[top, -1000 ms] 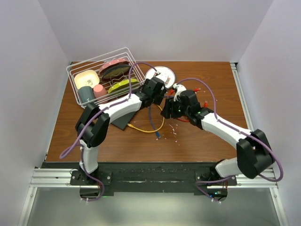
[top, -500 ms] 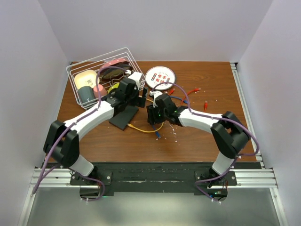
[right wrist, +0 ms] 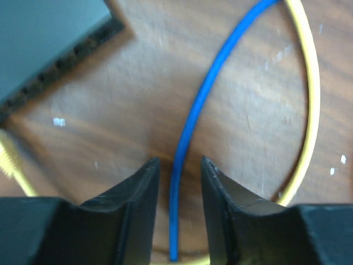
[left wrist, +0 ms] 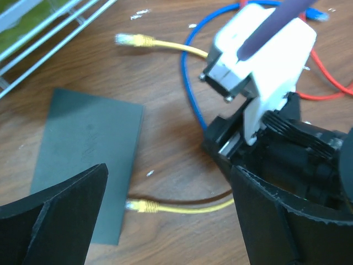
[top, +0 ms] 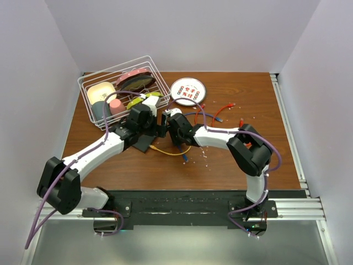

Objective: Insert the plug into the switch port

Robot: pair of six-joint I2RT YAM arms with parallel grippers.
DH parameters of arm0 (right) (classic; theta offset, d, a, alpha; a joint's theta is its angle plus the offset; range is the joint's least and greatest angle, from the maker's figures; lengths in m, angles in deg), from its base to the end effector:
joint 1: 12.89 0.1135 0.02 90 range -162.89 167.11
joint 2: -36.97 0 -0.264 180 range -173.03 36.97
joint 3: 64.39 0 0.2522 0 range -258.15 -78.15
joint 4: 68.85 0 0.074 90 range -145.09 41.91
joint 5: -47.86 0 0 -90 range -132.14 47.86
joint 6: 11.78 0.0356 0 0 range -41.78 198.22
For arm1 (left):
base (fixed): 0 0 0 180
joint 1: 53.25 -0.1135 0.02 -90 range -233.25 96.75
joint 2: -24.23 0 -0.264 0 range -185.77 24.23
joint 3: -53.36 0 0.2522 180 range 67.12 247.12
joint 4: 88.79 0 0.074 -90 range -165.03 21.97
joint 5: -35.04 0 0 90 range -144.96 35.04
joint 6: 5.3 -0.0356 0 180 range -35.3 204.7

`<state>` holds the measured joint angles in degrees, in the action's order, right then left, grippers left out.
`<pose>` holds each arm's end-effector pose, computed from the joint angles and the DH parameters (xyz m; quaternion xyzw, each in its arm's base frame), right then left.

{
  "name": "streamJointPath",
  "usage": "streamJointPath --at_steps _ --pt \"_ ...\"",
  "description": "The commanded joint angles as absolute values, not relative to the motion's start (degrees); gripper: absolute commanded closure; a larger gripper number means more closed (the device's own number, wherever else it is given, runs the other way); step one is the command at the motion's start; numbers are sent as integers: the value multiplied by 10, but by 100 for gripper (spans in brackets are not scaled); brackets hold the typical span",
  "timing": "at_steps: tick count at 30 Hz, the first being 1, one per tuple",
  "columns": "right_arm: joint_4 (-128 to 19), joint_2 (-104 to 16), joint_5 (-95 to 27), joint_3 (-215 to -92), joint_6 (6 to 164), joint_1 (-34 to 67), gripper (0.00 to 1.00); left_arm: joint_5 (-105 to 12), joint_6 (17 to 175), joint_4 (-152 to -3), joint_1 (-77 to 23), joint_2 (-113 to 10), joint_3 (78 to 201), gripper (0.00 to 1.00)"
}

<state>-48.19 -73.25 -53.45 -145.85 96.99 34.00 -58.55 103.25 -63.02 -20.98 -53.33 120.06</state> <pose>0.2806 0.2896 0.1572 -0.1936 0.9137 0.1094 0.3401 0.2538 -0.1576 0.2584 0.0927 0.8883 -0.1673 0.4175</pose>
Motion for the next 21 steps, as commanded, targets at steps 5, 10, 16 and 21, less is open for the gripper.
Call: streamJointPath --at_steps 5,10,16,21 --pt "-418 -819 -598 -1522 989 359 100 -552 1066 -741 -213 -517 1134 2" --pt "-487 -770 -480 -1463 1042 312 100 -513 1069 -846 -211 -541 1096 6" --pt "-600 -661 -378 -1384 1095 239 100 -465 1063 -911 -207 -576 1068 13" --pt "-667 -589 -300 -1347 1152 186 100 -453 1074 -949 -203 -618 1043 18"
